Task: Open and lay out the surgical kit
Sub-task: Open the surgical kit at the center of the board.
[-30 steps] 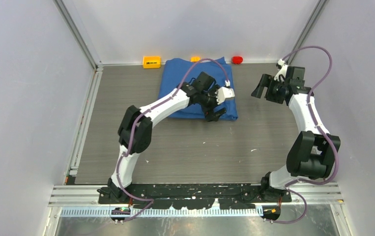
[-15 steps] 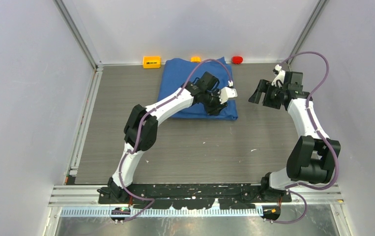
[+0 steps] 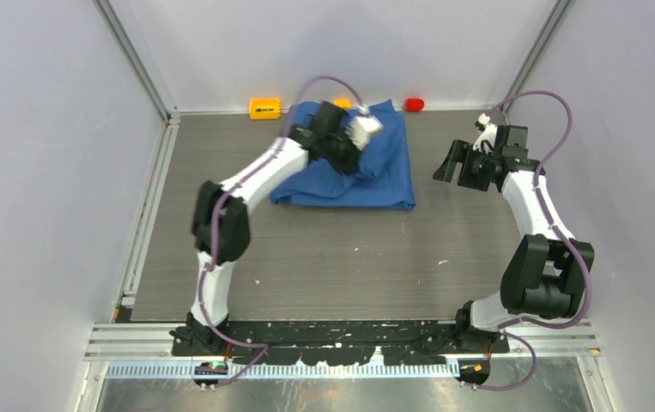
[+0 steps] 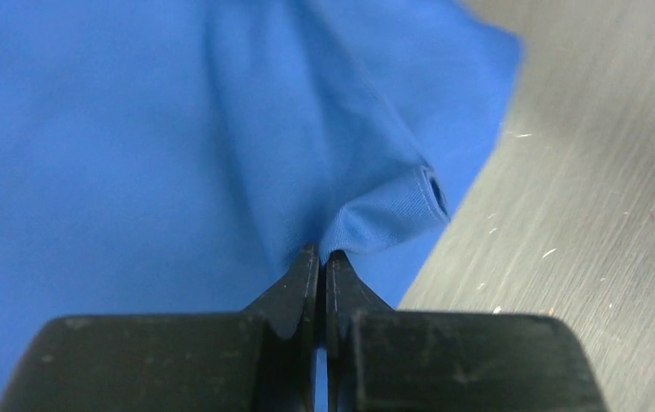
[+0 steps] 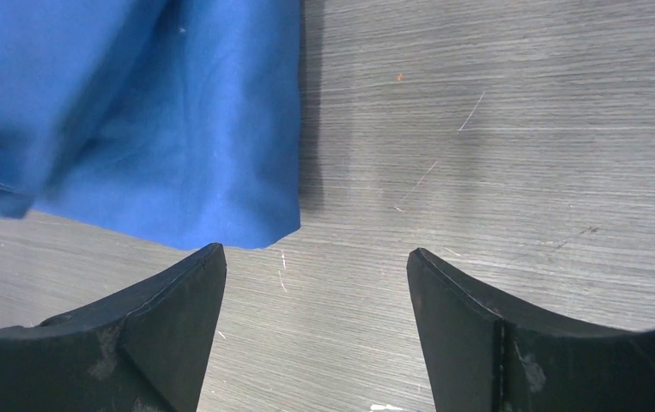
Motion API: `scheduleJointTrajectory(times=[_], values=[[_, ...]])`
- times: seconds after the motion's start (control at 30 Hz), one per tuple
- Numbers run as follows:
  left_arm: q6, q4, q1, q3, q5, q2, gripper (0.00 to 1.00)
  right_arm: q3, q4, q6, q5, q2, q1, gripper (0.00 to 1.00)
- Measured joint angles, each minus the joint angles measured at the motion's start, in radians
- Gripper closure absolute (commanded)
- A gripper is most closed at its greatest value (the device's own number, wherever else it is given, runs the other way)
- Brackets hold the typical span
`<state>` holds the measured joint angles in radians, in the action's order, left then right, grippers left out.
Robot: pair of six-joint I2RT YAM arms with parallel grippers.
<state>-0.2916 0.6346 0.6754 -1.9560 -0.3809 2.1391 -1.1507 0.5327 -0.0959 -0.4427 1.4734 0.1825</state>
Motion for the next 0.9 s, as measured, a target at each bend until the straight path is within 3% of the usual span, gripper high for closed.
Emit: scheduleJointTrajectory(times=[0.13,0.2,0.3,0.33,0.37,0.4,0.47,0.53,0.6,0.73,0.9], values=[[0.129,-0.050,-0.226,0.145,0.020,-0.204,1.00,-0.007,0.001,0.014,-0.011,0.000,0.000,0.18],[0.185,-0.094,-0.389,0.253,0.034,-0.333,1.00,-0.014,0.001,0.018,-0.019,0.000,0.000,0.19],[0.261,-0.172,-0.722,0.461,0.071,-0.552,1.00,-0.026,-0.002,0.026,-0.024,-0.001,-0.011,0.19],[0.277,-0.187,-0.816,0.515,0.092,-0.605,0.94,-0.029,-0.002,0.030,-0.023,-0.001,-0.015,0.19],[0.288,-0.202,-0.899,0.569,0.116,-0.652,0.81,-0.030,-0.003,0.035,-0.021,-0.001,-0.024,0.19],[0.296,-0.210,-0.984,0.628,0.140,-0.700,0.60,-0.031,-0.005,0.040,-0.017,-0.001,-0.035,0.18],[0.304,-0.208,-1.122,0.748,0.200,-0.771,0.41,-0.031,-0.006,0.050,-0.003,-0.001,-0.072,0.18],[0.285,-0.203,-1.180,0.813,0.253,-0.784,0.27,-0.032,-0.008,0.061,0.012,-0.001,-0.115,0.18],[0.261,-0.201,-1.209,0.883,0.318,-0.780,0.03,-0.037,-0.008,0.082,0.043,0.002,-0.173,0.18],[0.208,-0.182,-1.215,0.983,0.396,-0.774,0.00,-0.069,-0.010,0.128,0.106,0.030,-0.296,0.18],[0.183,-0.153,-1.215,0.980,0.395,-0.773,0.00,-0.176,-0.010,0.224,0.206,0.135,-0.490,0.17]])
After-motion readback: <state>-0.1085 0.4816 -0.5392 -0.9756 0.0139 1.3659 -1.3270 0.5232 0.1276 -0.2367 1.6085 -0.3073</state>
